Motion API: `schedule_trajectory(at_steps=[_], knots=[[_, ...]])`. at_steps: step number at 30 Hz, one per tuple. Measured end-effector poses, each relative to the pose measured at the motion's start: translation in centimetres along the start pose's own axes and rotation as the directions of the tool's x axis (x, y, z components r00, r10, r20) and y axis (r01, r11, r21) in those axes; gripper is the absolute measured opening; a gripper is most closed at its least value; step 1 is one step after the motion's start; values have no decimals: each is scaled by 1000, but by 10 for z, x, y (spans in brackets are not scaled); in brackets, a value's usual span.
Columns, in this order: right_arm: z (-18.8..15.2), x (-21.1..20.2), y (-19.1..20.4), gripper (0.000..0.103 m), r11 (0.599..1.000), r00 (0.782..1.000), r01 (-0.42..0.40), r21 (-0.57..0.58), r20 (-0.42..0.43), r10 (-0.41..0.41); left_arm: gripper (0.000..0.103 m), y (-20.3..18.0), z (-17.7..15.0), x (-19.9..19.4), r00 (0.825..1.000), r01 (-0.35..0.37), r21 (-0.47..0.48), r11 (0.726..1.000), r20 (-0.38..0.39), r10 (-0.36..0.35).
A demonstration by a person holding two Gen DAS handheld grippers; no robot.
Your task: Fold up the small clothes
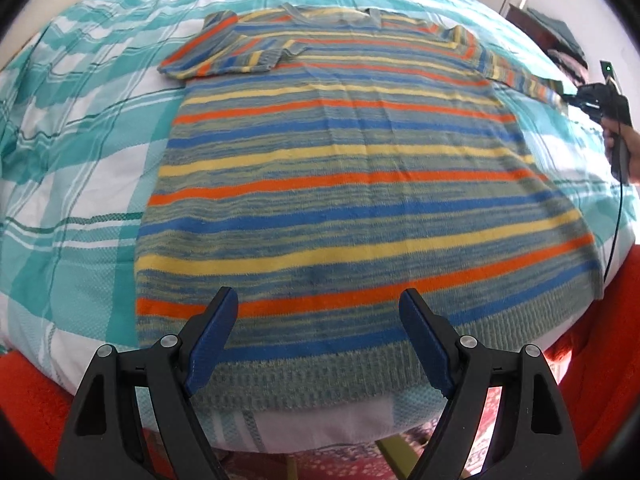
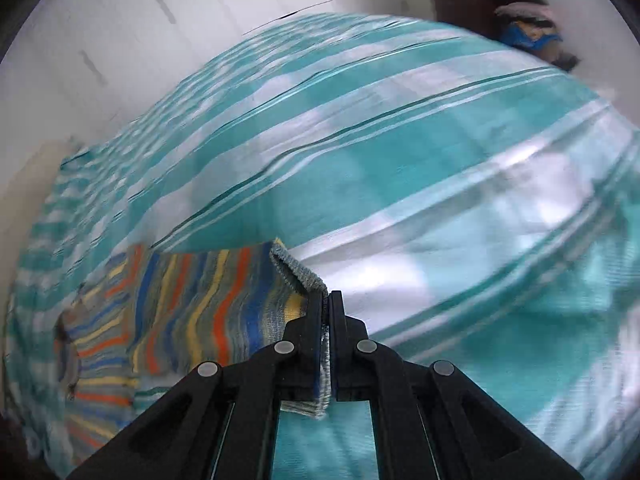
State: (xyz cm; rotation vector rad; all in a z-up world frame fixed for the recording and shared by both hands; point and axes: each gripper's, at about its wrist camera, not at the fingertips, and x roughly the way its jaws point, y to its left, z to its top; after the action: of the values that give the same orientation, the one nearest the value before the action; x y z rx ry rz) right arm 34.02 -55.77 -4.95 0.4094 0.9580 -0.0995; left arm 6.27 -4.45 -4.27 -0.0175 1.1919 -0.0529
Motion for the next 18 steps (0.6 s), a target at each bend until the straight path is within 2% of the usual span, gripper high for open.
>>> schedule_trajectory(at_steps=[3, 5, 7, 9, 11, 12, 13, 14, 15, 16, 18], knots=[[-1, 4, -17, 1, 998, 998, 49, 30, -44, -48, 84, -3, 0, 4, 1000, 3, 6, 1000, -16, -3], [-5, 4, -20, 0, 992, 991, 122, 7, -54, -122, 84, -6, 1, 5, 1000, -3, 19, 1000, -19, 3], [-6, 5, -30, 0, 992, 991, 124, 40, -63, -121, 84, -9, 1, 3, 1000, -1, 29, 1000, -12, 2], [-7, 0, -43, 0, 995, 998, 28, 91, -65, -22, 84, -11, 0, 2, 1000, -3, 36, 999, -7, 3], [-10, -10, -47, 8, 993, 997, -31, 111, -63, 38, 84, -10, -2, 3, 1000, -4, 34, 999, -12, 4], [-13, -15, -49, 29, 988, 995, -68, 140, -62, 77, 84, -10, -2, 4, 1000, -2, 30, 1000, -15, 3], [-17, -17, -51, 57, 973, 988, -128, 191, -64, 142, 84, -9, -2, 5, 1000, 2, 21, 1000, -19, -2], [-23, -19, -54, 61, 952, 977, -183, 246, -62, 203, 84, -8, -2, 7, 1000, 7, 13, 1000, -24, -7], [-28, -18, -54, 59, 939, 970, -201, 279, -76, 230, 84, -8, -2, 8, 1000, 11, 7, 1000, -27, -10], [-31, -13, -51, 53, 933, 963, -213, 292, -97, 250, 84, -8, -2, 8, 999, 13, 4, 1000, -29, -12], [-37, -2, -43, 49, 931, 956, -207, 300, -141, 258, 84, -9, -1, 8, 999, 12, 8, 1000, -30, -12]])
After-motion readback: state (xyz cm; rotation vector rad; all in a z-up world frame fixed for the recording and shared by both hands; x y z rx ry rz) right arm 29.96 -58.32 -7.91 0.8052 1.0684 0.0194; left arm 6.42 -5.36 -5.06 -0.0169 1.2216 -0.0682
